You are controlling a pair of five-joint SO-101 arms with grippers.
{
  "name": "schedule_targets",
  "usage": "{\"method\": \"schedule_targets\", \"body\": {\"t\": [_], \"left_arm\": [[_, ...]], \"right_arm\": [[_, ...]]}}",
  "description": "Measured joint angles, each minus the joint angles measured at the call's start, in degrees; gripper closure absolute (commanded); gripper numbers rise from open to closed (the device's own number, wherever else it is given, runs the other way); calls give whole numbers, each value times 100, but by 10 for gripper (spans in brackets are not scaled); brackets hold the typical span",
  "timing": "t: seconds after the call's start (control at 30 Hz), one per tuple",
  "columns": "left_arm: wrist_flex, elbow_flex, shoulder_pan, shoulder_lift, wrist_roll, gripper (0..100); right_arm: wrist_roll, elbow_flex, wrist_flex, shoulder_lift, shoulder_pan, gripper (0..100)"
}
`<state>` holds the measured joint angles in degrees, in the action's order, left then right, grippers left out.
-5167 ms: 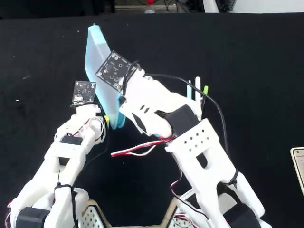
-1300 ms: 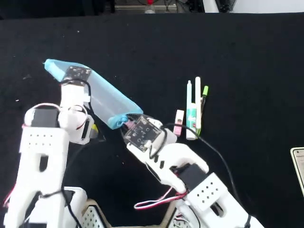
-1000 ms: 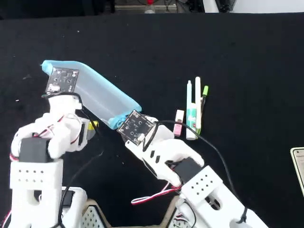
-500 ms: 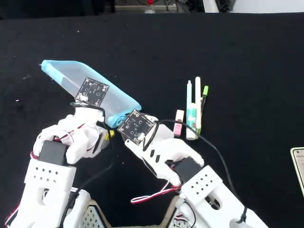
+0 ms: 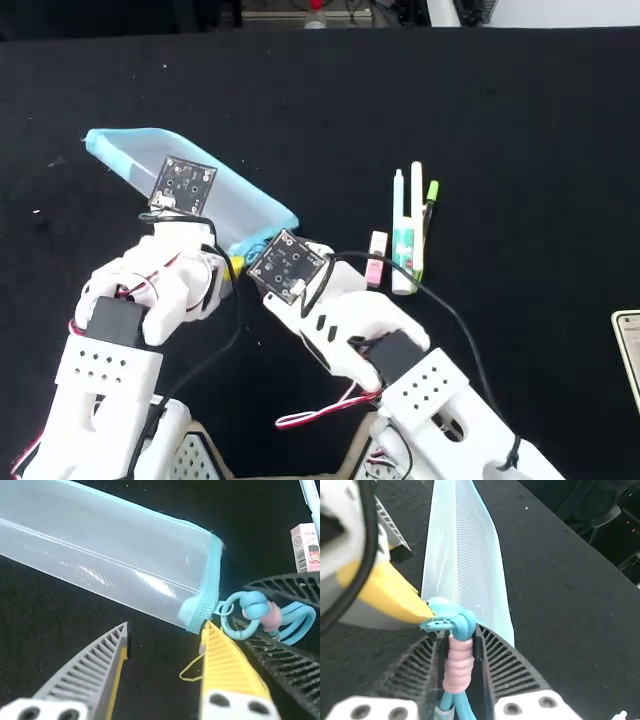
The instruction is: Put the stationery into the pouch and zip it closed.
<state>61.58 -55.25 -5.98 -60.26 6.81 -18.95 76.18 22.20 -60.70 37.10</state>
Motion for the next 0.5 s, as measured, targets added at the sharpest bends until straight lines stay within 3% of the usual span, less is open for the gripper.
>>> {"method": "schedule_targets", "body": {"t": [0.5], "left_arm": [[246,9,9,0,0,764]], "right_arm": [[0,0,0,0,9,988]]}}
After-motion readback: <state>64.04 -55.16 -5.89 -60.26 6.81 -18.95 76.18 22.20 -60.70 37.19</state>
